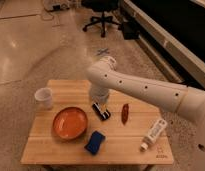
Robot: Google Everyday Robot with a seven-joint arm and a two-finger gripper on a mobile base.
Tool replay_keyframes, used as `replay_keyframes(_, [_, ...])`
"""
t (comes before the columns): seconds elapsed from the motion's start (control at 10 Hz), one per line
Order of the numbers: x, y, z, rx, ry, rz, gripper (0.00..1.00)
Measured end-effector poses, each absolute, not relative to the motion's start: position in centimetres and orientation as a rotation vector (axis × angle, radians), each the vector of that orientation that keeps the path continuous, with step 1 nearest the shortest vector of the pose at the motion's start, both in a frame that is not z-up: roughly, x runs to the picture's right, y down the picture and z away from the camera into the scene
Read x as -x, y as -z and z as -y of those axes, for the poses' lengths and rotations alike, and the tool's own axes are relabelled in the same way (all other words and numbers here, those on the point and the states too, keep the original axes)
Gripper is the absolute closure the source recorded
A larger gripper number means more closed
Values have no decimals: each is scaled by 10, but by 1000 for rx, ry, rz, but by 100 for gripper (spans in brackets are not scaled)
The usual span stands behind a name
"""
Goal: Place the ceramic cup in the ceramic bowl
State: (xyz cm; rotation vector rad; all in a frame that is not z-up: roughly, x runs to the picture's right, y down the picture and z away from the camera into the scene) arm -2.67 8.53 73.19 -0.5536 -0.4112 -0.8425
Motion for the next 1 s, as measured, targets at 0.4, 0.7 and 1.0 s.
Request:
replay_keyframes(0.4, [82,-762,-69,522,928,474,46])
replay_keyframes(0.7, [127,-784,-57,509,988,533,46])
replay_keyframes(1.0, [174,-804,-37,481,1049,587,46])
